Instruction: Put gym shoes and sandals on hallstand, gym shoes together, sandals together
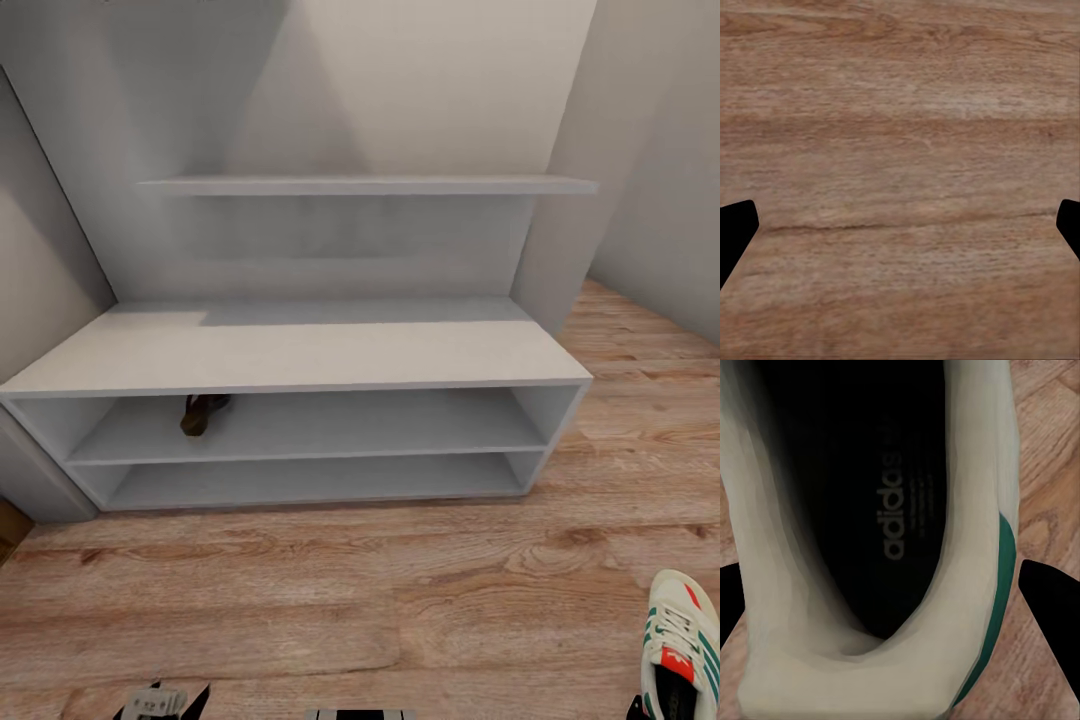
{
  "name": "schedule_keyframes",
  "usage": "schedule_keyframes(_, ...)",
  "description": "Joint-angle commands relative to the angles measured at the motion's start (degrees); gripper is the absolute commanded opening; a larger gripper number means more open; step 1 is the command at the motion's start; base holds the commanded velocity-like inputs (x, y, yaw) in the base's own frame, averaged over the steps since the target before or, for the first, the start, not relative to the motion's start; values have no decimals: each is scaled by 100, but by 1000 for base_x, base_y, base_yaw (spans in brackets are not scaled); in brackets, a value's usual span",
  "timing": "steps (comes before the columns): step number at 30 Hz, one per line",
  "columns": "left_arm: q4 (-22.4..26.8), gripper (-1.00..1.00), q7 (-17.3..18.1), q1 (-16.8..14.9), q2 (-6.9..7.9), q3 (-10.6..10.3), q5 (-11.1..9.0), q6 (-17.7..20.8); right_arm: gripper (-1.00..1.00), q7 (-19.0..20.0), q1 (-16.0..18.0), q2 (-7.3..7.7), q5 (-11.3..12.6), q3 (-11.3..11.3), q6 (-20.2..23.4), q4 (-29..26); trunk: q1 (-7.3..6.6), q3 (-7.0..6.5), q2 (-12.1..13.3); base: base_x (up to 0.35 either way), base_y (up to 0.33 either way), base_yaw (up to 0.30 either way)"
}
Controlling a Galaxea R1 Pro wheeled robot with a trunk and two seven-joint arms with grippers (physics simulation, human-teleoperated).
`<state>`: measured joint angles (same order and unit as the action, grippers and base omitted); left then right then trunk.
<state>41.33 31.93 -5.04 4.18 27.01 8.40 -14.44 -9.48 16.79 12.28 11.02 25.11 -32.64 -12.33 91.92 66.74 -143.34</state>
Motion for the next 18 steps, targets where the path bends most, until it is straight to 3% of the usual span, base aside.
schedule_keyframes(1,-3,100,25,3,0,42,59,-34,-100,-9,2,0,58,-35,-22,4,-1,4,-2,0,0,0)
schedule_keyframes(12,7,100,31,45,12,388,40,-42,-100,-13,10,-22,58,-32,-31,-6,-1,4,-2,0,-6,0)
schedule_keyframes(18,7,100,33,47,8,426,40,-43,-100,-19,6,-24,58,-33,-39,0,-1,4,-2,-7,-246,0)
